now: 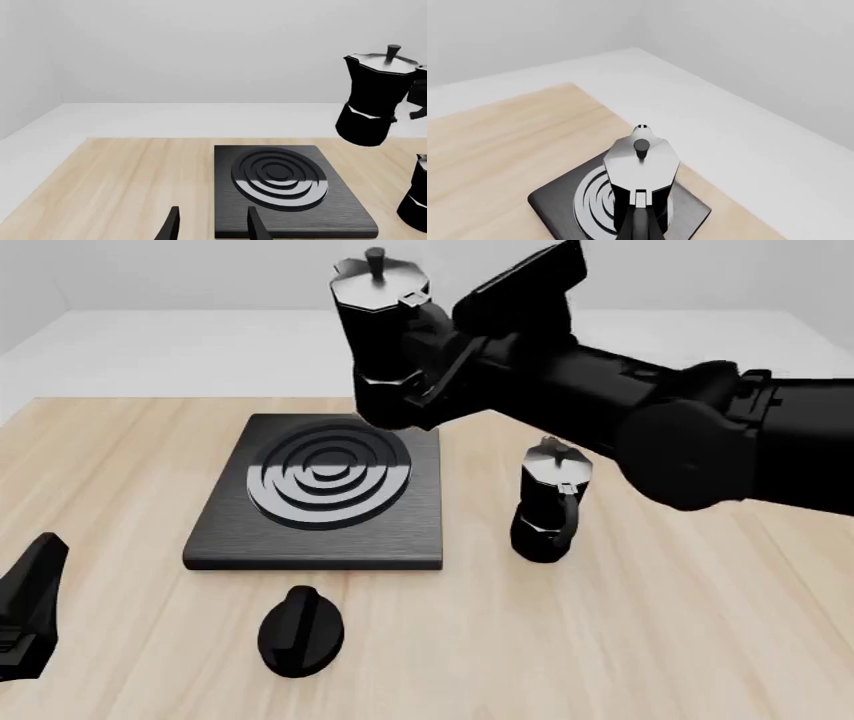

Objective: Put the right moka pot on the stove.

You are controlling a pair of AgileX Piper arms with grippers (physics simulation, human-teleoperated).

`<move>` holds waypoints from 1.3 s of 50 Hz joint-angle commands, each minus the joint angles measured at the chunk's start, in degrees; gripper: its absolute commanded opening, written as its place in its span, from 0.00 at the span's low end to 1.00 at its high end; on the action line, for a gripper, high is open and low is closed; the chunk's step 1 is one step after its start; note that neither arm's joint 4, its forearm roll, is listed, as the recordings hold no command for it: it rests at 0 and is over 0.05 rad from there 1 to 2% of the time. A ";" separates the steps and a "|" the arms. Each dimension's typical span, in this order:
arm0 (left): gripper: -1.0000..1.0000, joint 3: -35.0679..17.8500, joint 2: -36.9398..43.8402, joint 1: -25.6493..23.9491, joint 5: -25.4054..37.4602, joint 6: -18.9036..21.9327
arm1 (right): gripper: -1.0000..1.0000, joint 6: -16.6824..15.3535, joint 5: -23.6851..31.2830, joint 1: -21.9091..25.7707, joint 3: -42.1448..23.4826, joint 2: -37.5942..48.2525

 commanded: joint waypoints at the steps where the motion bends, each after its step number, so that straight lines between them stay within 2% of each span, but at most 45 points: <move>1: 1.00 0.00 0.00 0.00 0.00 0.00 | 0.00 0.78 -6.48 2.55 -1.74 4.57; 6: 1.00 0.00 0.00 0.00 0.00 0.00 | 0.00 1.04 -8.24 3.35 -2.34 6.98; 9: 1.00 0.00 0.00 0.00 0.00 0.00 | 0.00 -0.63 -9.85 4.61 -2.42 8.16; 11: 1.00 0.00 0.00 0.00 0.00 0.00 | 0.00 0.16 -10.26 4.72 -2.36 8.20; 26: 1.00 0.00 0.00 0.00 0.00 0.00 | 0.00 0.42 -15.06 5.67 -4.89 15.44; 65: 1.00 0.00 0.00 0.00 0.00 0.00 | 0.00 0.12 -20.51 6.44 -10.43 26.80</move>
